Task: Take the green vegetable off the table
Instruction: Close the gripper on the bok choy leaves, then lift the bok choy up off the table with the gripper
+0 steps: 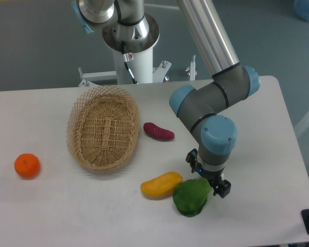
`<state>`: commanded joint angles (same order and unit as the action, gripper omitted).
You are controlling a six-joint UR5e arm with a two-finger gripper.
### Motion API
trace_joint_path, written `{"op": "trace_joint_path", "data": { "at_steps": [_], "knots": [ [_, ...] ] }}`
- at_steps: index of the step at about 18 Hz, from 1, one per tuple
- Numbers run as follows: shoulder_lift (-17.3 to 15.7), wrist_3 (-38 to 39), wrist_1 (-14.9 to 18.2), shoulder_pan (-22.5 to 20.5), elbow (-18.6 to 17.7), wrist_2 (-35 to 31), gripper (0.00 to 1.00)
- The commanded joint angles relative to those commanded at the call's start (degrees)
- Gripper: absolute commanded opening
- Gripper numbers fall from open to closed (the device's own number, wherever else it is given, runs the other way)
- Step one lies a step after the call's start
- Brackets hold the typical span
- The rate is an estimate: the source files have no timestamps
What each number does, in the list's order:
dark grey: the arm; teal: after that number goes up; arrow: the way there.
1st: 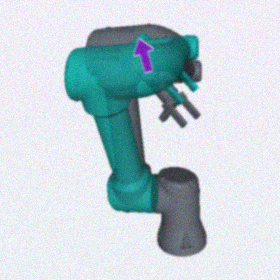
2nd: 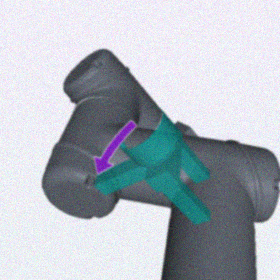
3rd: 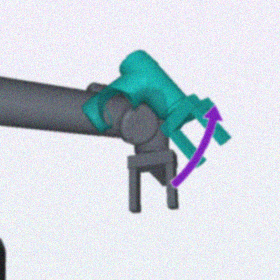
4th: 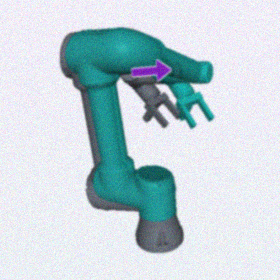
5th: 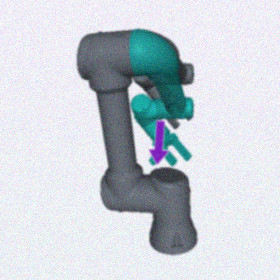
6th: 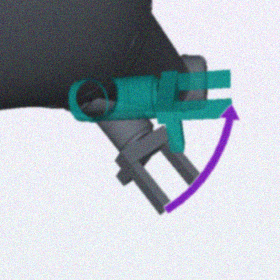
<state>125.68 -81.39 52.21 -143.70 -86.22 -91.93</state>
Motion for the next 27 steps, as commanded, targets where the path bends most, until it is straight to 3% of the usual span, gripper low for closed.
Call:
{"op": "trace_joint_path", "data": {
  "at_steps": [4, 7, 11, 14, 17, 19, 27],
  "knots": [
    [0.4, 0.6, -1.2, 0.0, -0.7, 0.0, 1.00],
    [1.0, 0.8, -6.0, 0.0, -2.5, 0.0, 0.98],
    [1.4, 1.1, -7.4, 0.0, -3.0, 0.0, 0.80],
    [1.5, 1.5, -7.4, 0.1, -3.0, -1.3, 0.59],
    [1.3, 2.2, -7.4, 0.1, -2.9, -1.3, 0.22],
    [0.7, 3.0, -6.9, 0.1, -2.4, -1.6, 0.09],
    [-1.7, 3.3, -6.6, -0.6, -1.8, -1.1, 0.11]
  ]
}}
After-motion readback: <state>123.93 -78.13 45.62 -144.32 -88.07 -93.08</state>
